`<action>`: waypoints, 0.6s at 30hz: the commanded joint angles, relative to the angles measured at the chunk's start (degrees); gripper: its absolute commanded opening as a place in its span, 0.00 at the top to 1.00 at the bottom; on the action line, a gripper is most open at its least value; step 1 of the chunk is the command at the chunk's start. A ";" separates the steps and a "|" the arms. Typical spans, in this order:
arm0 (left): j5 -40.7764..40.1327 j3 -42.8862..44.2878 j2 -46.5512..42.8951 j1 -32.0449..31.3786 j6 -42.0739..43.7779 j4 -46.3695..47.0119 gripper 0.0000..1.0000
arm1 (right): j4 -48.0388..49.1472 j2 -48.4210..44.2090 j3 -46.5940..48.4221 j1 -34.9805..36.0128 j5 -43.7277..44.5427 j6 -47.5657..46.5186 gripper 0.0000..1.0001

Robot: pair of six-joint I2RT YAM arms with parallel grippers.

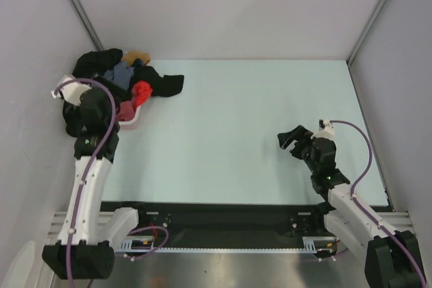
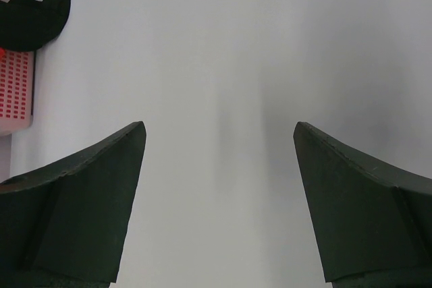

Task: Fold and stack the tank tops
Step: Grab the tank top from the pile

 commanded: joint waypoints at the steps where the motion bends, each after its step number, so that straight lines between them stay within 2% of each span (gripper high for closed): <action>1: 3.97 5.82 10.05 6.63 -3.23 -4.45 0.00 | 2.89 -0.93 -0.07 0.70 -0.51 -1.79 0.04; 5: 7.84 12.50 20.98 10.79 -4.38 -3.83 0.00 | 3.50 -1.11 -0.33 1.23 -0.86 -1.96 0.04; 9: 5.30 25.04 32.84 12.11 -3.24 -6.73 0.00 | 3.68 -1.11 -0.25 1.84 -0.95 -2.31 0.04; 14: 1.96 35.45 47.51 14.30 -0.95 -11.83 0.00 | 3.24 -1.63 -0.07 2.11 -0.86 -2.49 0.04; 17: 2.48 37.65 52.18 15.36 1.15 -11.31 0.04 | 3.24 -1.99 -0.16 2.11 -0.68 -2.58 0.04; 18: 2.75 38.35 55.24 15.45 1.68 -11.57 0.11 | 3.33 -2.16 -0.25 2.11 -0.77 -2.58 0.04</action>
